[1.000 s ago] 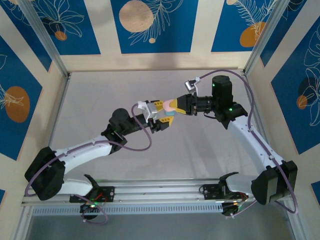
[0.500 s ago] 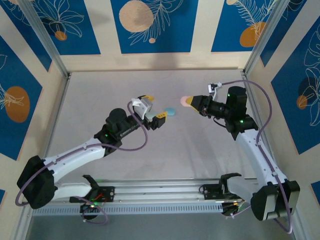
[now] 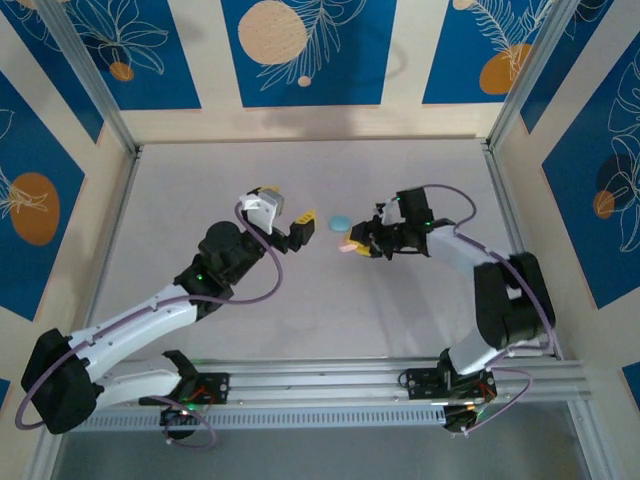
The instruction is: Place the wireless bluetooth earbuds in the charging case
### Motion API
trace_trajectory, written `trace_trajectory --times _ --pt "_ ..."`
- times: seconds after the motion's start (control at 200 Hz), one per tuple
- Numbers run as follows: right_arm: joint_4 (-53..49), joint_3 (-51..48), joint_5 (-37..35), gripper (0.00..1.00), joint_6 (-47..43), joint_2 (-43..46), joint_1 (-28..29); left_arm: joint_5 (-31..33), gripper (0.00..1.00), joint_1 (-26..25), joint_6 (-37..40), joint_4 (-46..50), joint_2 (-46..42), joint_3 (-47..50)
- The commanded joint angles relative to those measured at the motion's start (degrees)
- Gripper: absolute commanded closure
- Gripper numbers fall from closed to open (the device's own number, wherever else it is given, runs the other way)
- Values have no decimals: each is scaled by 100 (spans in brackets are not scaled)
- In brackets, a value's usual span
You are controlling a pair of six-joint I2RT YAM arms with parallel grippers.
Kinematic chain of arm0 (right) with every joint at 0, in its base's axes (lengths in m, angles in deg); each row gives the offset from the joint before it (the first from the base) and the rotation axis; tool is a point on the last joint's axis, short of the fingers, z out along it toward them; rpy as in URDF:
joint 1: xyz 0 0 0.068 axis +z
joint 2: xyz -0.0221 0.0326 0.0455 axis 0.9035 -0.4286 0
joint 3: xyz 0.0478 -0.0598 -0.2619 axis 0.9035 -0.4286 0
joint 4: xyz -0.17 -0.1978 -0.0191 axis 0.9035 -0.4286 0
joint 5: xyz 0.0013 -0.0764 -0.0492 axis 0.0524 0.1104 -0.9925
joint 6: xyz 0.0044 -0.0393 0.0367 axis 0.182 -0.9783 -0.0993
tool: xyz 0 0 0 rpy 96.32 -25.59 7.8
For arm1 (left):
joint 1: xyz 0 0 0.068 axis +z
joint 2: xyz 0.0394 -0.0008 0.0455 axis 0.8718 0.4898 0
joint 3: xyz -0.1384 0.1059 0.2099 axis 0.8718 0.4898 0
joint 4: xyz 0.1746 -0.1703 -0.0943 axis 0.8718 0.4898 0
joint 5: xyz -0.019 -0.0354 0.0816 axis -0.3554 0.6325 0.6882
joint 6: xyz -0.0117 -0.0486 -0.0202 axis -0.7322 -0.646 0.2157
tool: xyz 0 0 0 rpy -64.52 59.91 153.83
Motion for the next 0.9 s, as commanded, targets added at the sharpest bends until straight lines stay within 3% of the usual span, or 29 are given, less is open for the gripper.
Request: trace_trajectory --times 0.0,0.26,0.47,0.655,0.78,0.895 --pt "354 174 75 75 247 -579 169 234 8 30 -35 65 -165 93" --pt "491 522 -386 72 330 -1439 474 425 7 36 -57 161 -414 279" --pt "307 556 -581 62 204 -1664 515 463 6 32 -106 269 -409 287" --pt "-362 440 -1216 36 46 -1253 431 524 5 41 -93 270 -360 317" --pt "-951 379 -1815 29 -30 -680 314 595 4 59 -132 303 -238 335" --pt "-1676 444 -3027 27 -218 161 161 861 2 134 -119 586 -107 315"
